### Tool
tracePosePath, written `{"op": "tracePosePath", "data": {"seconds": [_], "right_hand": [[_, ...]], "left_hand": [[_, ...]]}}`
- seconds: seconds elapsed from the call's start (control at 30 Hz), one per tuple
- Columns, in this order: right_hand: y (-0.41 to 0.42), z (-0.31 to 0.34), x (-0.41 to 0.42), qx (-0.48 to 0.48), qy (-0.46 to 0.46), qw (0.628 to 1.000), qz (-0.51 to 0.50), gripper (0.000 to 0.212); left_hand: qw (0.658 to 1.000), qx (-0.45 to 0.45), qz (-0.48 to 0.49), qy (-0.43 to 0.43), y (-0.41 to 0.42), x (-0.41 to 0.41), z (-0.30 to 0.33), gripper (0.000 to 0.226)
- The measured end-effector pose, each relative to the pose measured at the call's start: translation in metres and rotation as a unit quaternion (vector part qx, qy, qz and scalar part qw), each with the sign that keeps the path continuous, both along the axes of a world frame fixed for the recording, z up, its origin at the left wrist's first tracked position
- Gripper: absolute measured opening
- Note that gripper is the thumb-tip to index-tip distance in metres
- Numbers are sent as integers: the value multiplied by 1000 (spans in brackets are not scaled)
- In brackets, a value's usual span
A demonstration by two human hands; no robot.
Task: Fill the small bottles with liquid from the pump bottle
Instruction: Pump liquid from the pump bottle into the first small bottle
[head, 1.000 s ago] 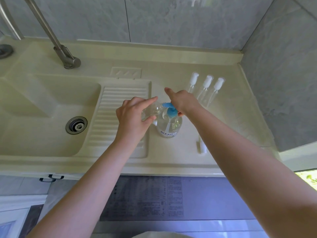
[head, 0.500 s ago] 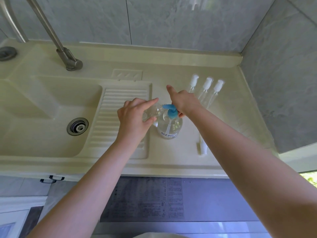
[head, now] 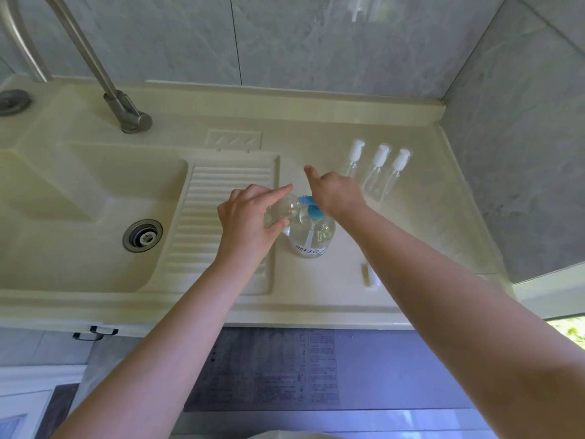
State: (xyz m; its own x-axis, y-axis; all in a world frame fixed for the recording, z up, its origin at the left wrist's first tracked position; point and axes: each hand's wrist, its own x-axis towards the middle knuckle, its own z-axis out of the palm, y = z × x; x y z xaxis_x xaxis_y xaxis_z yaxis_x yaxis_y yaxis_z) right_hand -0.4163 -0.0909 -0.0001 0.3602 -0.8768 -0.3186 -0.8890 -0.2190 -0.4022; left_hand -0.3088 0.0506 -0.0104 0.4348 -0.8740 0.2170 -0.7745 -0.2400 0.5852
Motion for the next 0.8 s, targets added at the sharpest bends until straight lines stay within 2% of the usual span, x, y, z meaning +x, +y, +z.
{"op": "tracePosePath", "data": {"seconds": [0.07, 0.27, 0.53, 0.67, 0.8], "right_hand": [[0, 3, -2, 27, -14, 999, -15, 71], [-5, 16, -6, 100, -72, 992, -39, 77], [1, 3, -2, -5, -39, 998, -51, 48], [2, 1, 0, -20, -25, 998, -54, 57], [-3, 10, -4, 52, -49, 995, -63, 71]], "left_hand": [[1000, -3, -1, 0, 0, -1, 2, 59], [1000, -8, -2, -17, -2, 2, 6, 60], [1000, -4, -1, -21, -2, 1, 2, 59], [1000, 4, 2, -16, -2, 0, 1, 59], [1000, 1, 1, -16, -2, 1, 5, 60]]}}
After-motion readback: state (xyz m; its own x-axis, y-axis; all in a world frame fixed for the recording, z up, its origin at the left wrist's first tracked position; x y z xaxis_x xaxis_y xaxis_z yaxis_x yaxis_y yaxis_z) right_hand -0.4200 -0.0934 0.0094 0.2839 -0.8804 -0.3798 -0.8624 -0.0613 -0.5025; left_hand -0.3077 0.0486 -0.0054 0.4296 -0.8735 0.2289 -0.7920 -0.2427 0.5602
